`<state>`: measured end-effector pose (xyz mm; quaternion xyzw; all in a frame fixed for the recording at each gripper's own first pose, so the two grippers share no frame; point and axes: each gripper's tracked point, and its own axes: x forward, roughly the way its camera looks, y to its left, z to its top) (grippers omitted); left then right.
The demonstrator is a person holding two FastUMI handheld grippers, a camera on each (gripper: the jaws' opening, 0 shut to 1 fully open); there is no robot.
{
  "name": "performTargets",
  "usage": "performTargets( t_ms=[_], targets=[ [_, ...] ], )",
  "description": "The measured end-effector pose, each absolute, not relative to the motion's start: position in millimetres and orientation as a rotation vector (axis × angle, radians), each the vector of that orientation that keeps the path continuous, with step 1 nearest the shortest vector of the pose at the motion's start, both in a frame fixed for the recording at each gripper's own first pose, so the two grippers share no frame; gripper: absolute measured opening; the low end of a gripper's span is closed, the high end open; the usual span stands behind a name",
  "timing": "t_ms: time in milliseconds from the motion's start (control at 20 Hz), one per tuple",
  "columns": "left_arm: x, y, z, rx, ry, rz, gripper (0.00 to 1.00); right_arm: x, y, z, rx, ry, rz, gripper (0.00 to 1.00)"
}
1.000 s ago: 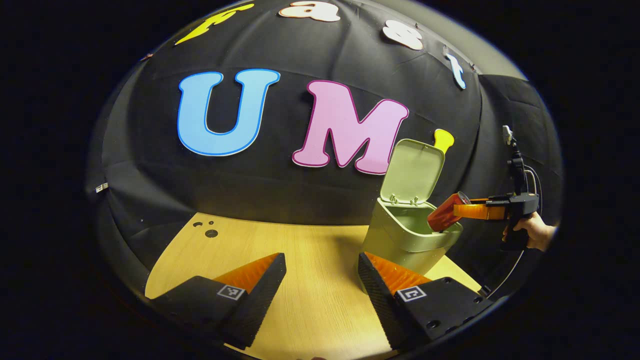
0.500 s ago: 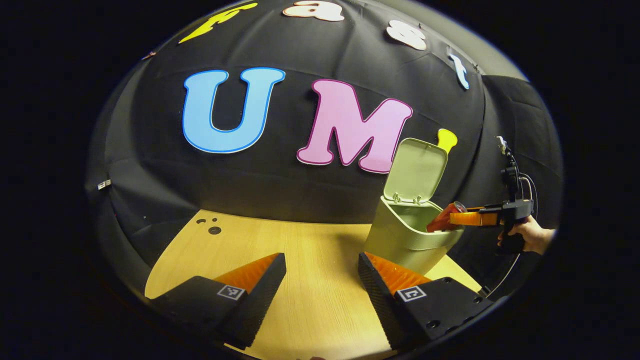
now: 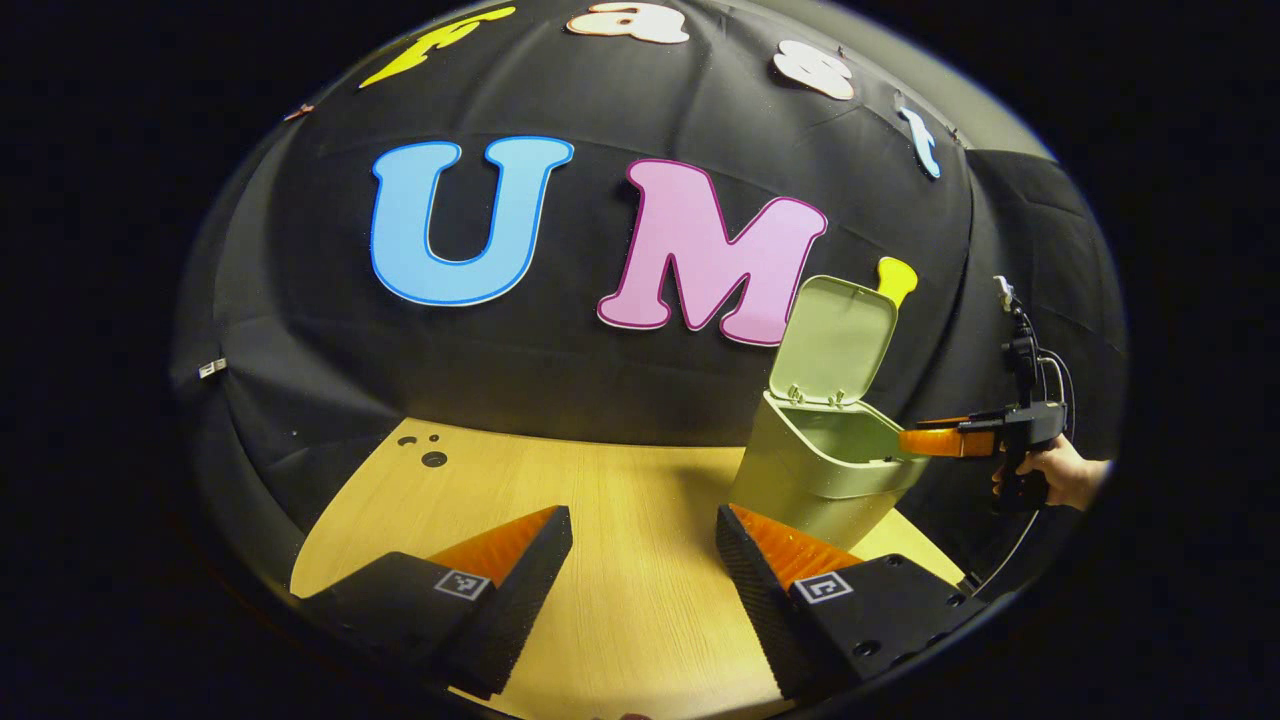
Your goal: Press the lid of the desktop garbage bin to open it, pick up the crumpled paper on the desktop and throw it into the bin, then pick up the pop can on the desktop and drop it into the bin, and finally close the garbage bin lid.
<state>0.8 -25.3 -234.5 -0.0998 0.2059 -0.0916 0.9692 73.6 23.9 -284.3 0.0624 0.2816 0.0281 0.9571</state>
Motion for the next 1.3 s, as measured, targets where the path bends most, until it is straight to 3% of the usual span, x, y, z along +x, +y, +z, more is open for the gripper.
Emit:
performTargets(
  t_ms=[150, 550, 950, 1300],
  targets=[
    [-1, -25, -235, -0.208, 0.417, -0.182, 0.95, 73, 26, -277, 0.139, 0.55, 0.059, 0.98],
    [-10, -27, -232, -0.205, 0.415, -0.188, 0.94, 83, 27, -210, 0.121, 0.39, 0.062, 0.98],
    [-19, -27, -229, -0.207, 0.408, -0.186, 0.95, 135, 16, -130, 0.144, 0.227, 0.012, 0.98],
    [-30, -17, -233, -0.223, 0.413, -0.157, 0.95, 184, 3, -95, 0.138, 0.14, -0.05, 0.97]
  ],
)
